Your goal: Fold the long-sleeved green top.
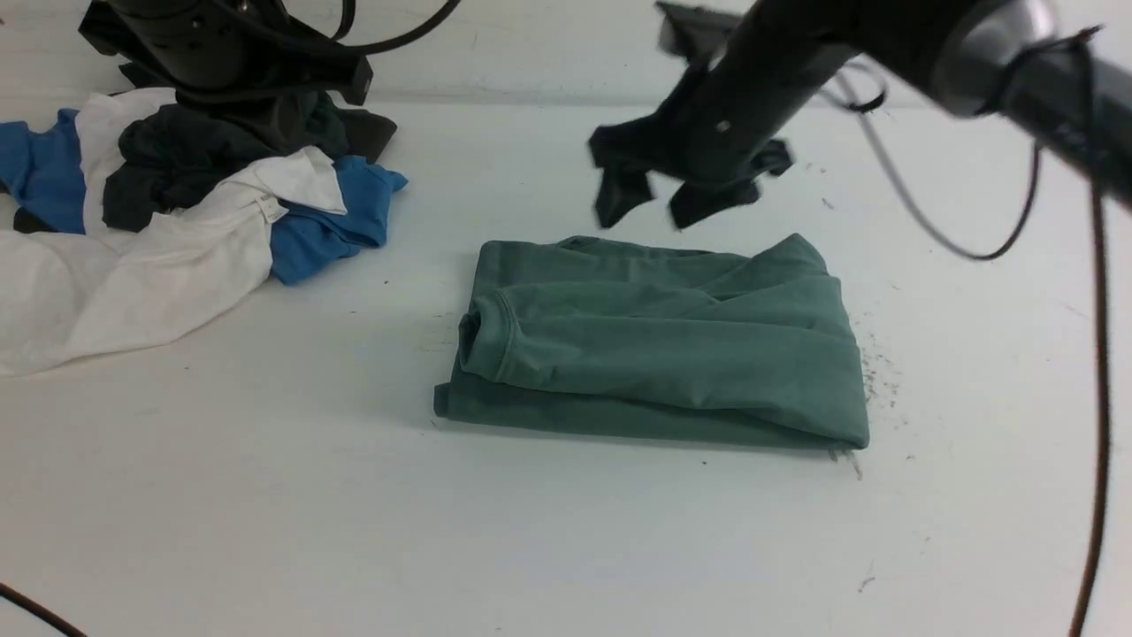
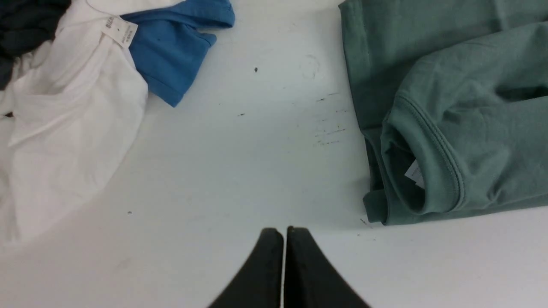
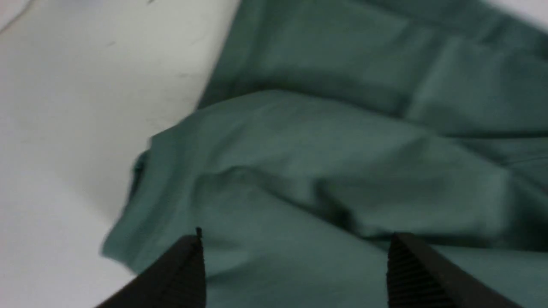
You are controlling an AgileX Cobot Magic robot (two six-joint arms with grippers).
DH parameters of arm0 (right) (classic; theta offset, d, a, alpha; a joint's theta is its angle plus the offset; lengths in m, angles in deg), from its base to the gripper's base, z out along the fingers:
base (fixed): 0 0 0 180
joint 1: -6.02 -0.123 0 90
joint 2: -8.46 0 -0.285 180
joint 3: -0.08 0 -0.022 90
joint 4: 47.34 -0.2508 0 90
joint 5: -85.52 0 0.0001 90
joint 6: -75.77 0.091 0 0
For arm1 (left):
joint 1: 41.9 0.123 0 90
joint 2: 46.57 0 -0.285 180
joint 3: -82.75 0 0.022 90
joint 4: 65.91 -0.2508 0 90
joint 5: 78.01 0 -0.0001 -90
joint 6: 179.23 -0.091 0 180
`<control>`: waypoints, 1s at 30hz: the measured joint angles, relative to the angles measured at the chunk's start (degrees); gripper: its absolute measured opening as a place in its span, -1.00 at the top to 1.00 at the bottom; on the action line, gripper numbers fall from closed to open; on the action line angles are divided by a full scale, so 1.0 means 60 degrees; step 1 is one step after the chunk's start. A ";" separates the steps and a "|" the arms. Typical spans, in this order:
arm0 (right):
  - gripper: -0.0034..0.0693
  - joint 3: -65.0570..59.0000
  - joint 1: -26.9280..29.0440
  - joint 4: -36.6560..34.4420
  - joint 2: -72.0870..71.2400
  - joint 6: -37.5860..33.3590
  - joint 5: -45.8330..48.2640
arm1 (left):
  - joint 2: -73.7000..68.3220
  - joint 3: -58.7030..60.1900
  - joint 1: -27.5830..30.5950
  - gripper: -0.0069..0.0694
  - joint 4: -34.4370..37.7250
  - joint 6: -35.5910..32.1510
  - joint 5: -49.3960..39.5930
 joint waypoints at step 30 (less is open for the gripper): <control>0.01 -0.3539 0.2190 0.0268 -0.2062 -0.3707 -0.0285 | -0.3116 0.0000 0.0000 -0.34 0.3229 -0.1179 0.2640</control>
